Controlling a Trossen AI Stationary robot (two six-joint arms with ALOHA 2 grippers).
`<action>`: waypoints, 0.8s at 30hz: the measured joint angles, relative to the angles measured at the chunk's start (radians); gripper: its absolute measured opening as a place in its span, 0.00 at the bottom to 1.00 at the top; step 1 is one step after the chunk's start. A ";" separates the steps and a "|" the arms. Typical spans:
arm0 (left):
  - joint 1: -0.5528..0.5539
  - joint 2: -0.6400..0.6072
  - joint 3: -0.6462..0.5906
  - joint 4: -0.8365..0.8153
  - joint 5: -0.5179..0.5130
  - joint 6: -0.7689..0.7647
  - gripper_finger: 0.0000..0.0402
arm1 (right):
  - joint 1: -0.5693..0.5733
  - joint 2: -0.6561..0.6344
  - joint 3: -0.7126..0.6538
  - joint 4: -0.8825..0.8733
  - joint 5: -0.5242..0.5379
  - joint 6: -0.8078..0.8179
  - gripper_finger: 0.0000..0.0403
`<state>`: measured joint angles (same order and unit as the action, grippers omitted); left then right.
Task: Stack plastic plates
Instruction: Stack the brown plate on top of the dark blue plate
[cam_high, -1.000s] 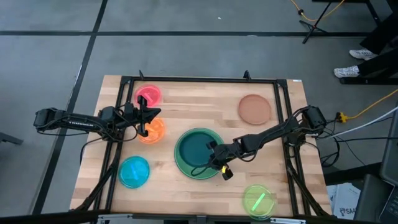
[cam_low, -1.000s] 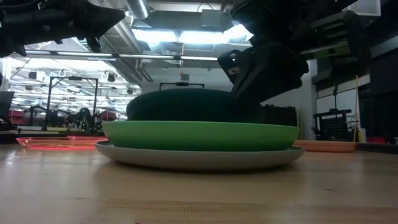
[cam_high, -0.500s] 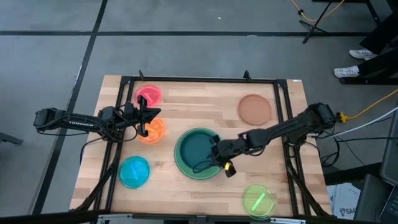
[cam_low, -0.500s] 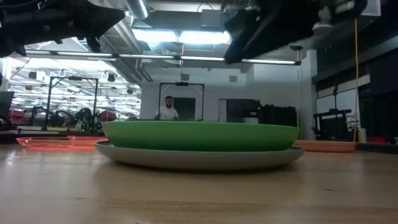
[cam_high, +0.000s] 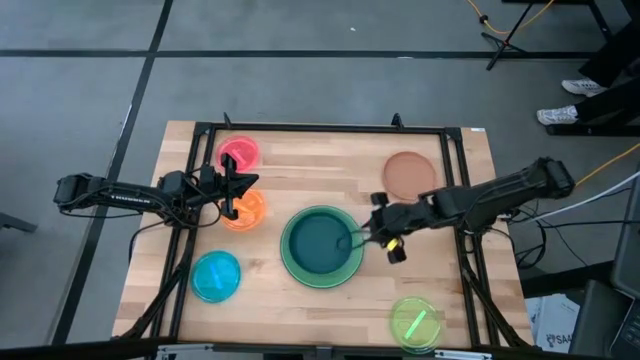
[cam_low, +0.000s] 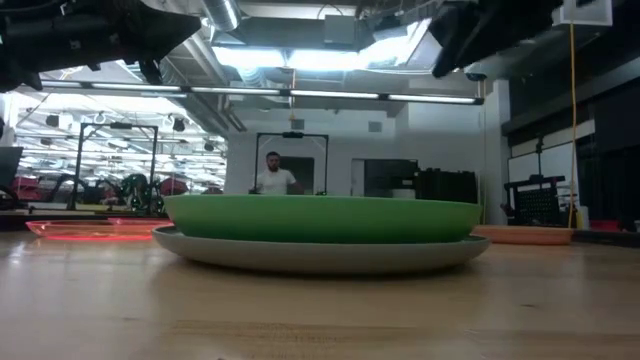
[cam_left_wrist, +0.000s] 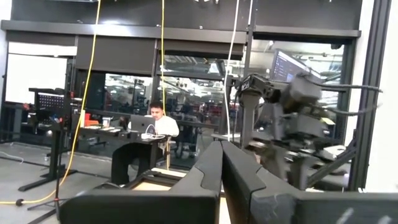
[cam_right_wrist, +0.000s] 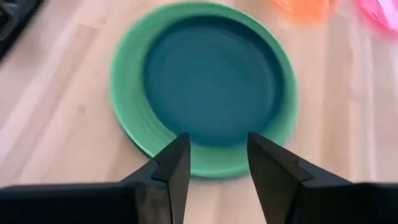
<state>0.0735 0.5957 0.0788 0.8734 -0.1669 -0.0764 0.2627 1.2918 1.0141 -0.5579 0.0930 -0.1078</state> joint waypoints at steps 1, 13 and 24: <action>0.000 0.000 0.000 0.000 0.000 0.000 0.00 | -0.019 -0.023 -0.024 -0.002 0.004 0.005 0.37; 0.000 0.000 0.000 0.002 -0.001 0.000 0.00 | -0.327 -0.135 -0.265 -0.021 0.096 0.033 0.36; 0.000 0.000 0.000 0.002 -0.005 0.000 0.00 | -0.556 -0.082 -0.371 0.014 0.097 0.153 0.36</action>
<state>0.0738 0.5953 0.0788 0.8749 -0.1719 -0.0761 -0.2930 1.2094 0.6429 -0.5439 0.1898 0.0450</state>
